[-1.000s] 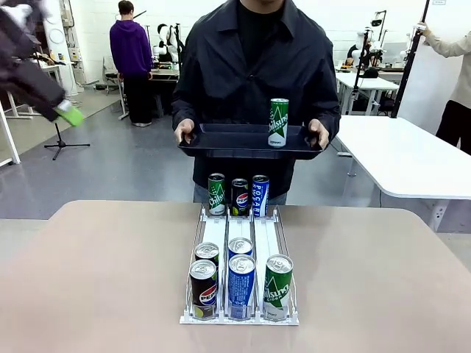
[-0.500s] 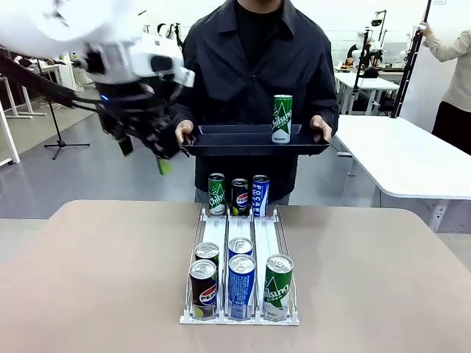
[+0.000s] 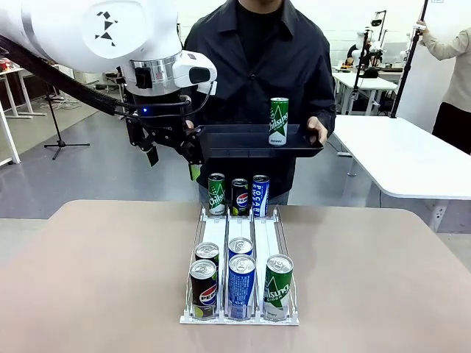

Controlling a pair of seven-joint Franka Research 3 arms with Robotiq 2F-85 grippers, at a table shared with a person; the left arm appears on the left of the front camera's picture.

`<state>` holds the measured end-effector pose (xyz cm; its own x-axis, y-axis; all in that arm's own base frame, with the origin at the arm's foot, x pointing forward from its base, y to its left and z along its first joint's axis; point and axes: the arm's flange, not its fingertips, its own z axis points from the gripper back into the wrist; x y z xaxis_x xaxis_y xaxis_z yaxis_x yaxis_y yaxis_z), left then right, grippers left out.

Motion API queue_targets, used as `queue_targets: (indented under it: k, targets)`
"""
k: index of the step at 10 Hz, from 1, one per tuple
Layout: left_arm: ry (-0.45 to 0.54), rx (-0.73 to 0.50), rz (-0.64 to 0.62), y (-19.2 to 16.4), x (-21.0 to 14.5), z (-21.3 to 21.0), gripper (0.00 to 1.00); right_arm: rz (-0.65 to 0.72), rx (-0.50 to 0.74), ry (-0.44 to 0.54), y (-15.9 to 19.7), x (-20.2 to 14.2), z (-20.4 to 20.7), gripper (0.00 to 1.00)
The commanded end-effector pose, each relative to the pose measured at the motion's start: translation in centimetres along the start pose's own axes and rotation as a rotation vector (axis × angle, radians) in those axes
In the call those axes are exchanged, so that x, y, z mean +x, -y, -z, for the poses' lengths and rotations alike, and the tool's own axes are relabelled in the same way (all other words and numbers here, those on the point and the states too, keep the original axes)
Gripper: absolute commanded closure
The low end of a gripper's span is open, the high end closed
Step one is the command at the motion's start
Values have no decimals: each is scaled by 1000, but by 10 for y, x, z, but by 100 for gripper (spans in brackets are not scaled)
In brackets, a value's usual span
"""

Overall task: Retrieve and hand over the desired beverage to the person.
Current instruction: Pick up another can of the same type that the person held from the Automatic Can Dispenser.

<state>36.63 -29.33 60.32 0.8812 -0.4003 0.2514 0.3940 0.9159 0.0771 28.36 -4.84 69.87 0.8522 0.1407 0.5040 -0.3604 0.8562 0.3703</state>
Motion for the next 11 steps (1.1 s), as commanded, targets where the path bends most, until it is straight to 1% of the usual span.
queue_targets:
  k: [1,4,5,6,7,8,11]
  targets:
    - [5,16,24,-3,-6,-2,0,-16,24,3,0,-1,1,0]
    - [5,16,24,-3,-6,-2,0,-16,24,3,0,-1,1,0]
    - [2,-4,7,2,-1,-2,0,-16,24,3,0,-1,1,0]
    - [-55,-22,-71,34,-7,13,0,-16,24,3,0,-1,1,0]
    - [-100,-26,-144,54,-8,24,0,-16,24,3,0,-1,1,0]
    - [-128,-1,-191,68,-8,30,0,-16,24,3,0,-1,1,0]
    - [-160,-6,-270,98,-7,47,0,-16,24,3,0,-1,1,0]
